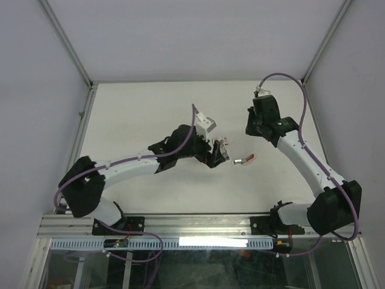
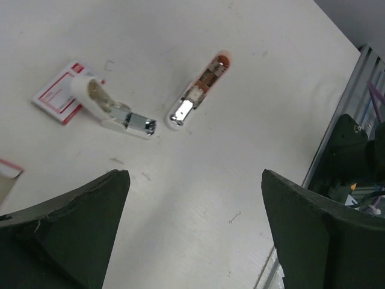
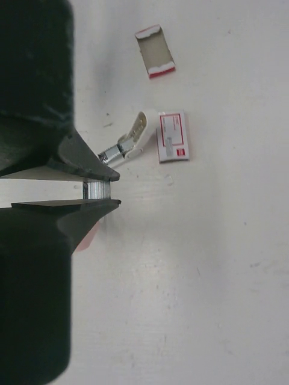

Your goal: Load the staples into the stapler

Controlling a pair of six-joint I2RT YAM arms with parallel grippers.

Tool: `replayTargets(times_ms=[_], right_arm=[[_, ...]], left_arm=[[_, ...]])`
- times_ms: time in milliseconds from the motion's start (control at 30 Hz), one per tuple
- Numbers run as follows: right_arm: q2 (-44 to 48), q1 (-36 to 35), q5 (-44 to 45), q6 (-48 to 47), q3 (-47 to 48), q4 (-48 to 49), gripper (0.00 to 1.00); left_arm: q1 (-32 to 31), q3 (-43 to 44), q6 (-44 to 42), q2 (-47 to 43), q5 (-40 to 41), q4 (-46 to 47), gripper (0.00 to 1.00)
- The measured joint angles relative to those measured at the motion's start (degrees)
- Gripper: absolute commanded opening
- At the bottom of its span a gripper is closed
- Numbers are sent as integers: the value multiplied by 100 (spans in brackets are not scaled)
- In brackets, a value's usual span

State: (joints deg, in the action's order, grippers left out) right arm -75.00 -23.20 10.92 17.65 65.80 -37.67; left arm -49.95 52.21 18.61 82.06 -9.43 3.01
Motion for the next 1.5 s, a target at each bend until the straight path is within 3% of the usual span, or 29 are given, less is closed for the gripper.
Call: replayTargets(times_ms=[133, 300, 733, 1067, 1167, 1300, 1500], right_arm=[[173, 667, -87, -101, -164, 0, 12], [426, 1307, -278, -131, -356, 2, 13], [590, 1440, -601, -131, -636, 39, 13], [730, 1449, -693, -131, -669, 44, 13], [734, 1451, -713, -149, -671, 46, 13], [752, 1480, -719, -157, -673, 46, 13], [778, 1486, -721, -179, -734, 46, 14]], left_arm=[[-507, 612, -444, 1241, -164, 564, 97], [-695, 1462, -835, 2343, -426, 1108, 98], [-710, 2955, -1375, 4030, -1001, 1338, 97], [-750, 3316, -1550, 4546, -1019, 1123, 68], [-802, 3351, -1587, 4546, -1001, 1084, 63], [-826, 3401, -1674, 4557, -925, 1049, 49], [-841, 3442, -1843, 4629, -699, 1027, 42]])
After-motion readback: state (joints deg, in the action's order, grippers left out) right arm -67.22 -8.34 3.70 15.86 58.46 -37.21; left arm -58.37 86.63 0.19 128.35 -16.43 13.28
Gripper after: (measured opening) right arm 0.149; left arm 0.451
